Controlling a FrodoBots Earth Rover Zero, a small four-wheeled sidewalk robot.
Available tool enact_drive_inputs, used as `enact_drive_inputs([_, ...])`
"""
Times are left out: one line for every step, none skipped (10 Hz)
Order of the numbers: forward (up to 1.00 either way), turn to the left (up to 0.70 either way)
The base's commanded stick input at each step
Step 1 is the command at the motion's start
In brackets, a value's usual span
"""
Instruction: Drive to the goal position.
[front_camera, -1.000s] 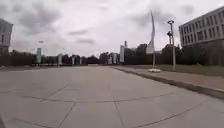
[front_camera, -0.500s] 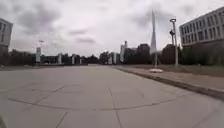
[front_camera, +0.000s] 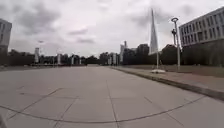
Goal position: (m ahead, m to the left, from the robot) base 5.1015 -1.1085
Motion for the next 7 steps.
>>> enact_drive_inputs([0.6,0.0])
enact_drive_inputs([0.6,0.0])
enact_drive_inputs([0.6,0.0])
enact_drive_inputs([0.6,0.0])
enact_drive_inputs([0.6,0.0])
enact_drive_inputs([0.6,0.0])
enact_drive_inputs([0.6,0.0])
